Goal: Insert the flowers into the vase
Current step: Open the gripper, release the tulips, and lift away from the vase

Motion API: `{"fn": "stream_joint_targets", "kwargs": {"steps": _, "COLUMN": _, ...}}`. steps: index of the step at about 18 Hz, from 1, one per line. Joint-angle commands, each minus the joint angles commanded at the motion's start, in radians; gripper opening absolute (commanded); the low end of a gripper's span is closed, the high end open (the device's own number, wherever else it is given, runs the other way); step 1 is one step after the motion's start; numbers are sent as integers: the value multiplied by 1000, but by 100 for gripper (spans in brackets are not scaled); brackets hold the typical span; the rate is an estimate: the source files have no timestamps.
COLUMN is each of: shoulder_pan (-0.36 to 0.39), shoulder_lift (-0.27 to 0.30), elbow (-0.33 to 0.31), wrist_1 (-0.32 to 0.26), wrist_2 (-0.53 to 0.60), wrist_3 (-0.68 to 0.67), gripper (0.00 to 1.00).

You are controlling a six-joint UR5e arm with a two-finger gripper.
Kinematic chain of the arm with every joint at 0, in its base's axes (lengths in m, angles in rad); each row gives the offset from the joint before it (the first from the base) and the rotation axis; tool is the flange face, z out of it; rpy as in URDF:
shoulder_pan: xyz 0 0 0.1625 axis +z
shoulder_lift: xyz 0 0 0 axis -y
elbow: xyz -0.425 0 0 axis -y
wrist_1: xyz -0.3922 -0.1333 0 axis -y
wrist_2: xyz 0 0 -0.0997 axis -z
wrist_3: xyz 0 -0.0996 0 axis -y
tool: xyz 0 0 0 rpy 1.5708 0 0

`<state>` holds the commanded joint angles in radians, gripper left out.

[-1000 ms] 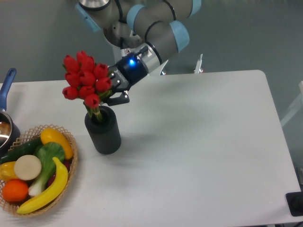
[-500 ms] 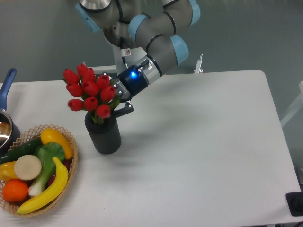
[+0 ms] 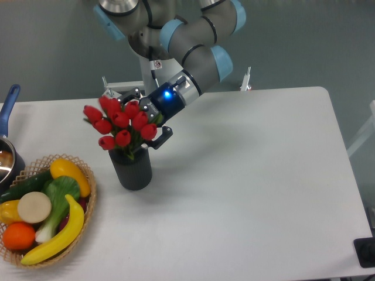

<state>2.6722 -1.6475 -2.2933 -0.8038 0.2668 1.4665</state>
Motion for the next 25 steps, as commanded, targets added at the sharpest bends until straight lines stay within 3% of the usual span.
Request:
{"fn": "stream_joint_targets", "kwargs": {"steps": 5, "shoulder_pan": 44, "shoulder_lift": 5, "elbow": -3, "wrist_1": 0, "wrist_2": 19, "wrist_3": 0, "gripper": 100}}
{"fn": "stream_joint_targets", "kwargs": {"steps": 9, "shoulder_pan": 126, "shoulder_lift": 69, "elbow": -8, "wrist_1": -2, "wrist_2": 60, "wrist_3": -3, "gripper": 100}}
{"fn": "stream_joint_targets", "kwargs": {"steps": 14, "shoulder_pan": 248, "shoulder_lift": 185, "elbow": 17, "wrist_1": -2, "wrist_2": 273, "wrist_3": -9, "gripper": 100}}
{"fn": "stream_joint_targets", "kwargs": {"steps": 18, "shoulder_pan": 339, "shoulder_lift": 212, "elbow": 116, "wrist_1": -2, "wrist_2": 579, "wrist_3": -6, "gripper": 100}}
{"fn": "stream_joint_targets", "kwargs": {"steps": 20, "shoulder_pan": 357, "shoulder_lift": 174, "elbow": 176, "wrist_1": 0, "wrist_2": 713, "wrist_3": 0, "gripper": 100}}
{"fn": "stream_joint_targets", "kwargs": {"steps": 23, "shoulder_pan": 359, "shoulder_lift": 43, "elbow": 302, "wrist_1": 2, "wrist_2": 866, "wrist_3": 0, "gripper": 100}}
{"fn": "stream_joint_targets", "kwargs": {"steps": 25, "shoulder_pan": 359, "shoulder_lift": -44, "elbow": 380, "wrist_1": 0, "wrist_2": 899, "wrist_3": -8, "gripper": 100}}
